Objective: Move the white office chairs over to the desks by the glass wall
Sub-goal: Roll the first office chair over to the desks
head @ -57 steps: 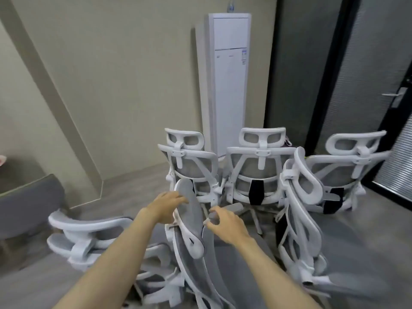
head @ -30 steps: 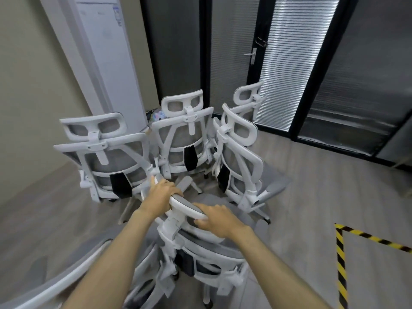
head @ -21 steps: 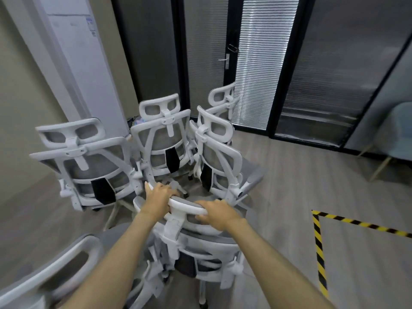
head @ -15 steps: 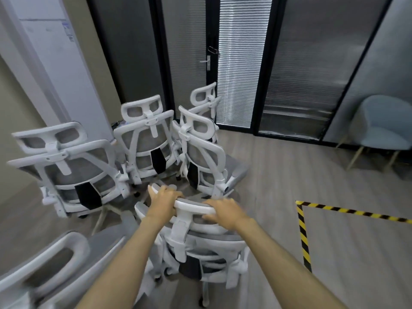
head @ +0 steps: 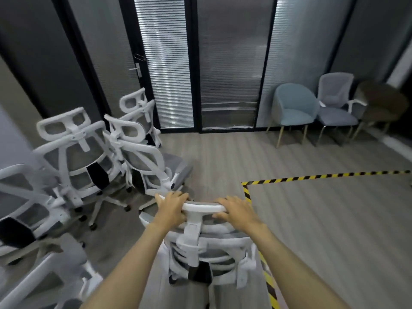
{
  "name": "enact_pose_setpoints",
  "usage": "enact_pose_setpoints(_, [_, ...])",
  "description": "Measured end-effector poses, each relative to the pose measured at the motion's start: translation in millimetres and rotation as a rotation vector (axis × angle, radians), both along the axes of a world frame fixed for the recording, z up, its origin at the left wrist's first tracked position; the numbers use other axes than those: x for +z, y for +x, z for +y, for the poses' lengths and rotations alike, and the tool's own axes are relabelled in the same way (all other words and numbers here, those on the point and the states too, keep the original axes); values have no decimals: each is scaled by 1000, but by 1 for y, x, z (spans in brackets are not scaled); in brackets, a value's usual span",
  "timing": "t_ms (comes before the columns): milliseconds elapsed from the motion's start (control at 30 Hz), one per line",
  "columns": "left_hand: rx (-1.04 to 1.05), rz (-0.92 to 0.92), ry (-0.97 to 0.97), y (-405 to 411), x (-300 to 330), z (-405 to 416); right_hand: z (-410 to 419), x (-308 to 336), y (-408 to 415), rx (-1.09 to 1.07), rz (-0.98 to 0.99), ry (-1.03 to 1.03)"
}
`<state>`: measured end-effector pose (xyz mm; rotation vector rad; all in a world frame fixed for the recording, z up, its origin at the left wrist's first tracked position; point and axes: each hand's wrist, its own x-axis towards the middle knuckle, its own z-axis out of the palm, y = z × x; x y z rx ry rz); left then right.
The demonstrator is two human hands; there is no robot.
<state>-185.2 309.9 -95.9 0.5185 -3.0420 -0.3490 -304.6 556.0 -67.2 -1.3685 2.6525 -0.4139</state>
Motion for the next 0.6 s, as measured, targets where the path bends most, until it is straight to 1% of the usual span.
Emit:
enact_pose_setpoints(167, [-258,-26,94,-45,28,81,84,0,-29,-193,-75,-8])
enact_pose_setpoints(267, [-318,2,139,-82,32,122,128,-2,-48,-327,-111,-99])
enact_pose_setpoints(367, [-393,37,132,-123,29,159,160,-10,-66,-474,-48,-223])
enact_pose_setpoints(433, [-424,42,121,-154,26,179,176,-18,-81,-507,19,-285])
enact_pose_setpoints(600, [-488,114,104,-239,9,218,207,-31,-137,-604,183,-300])
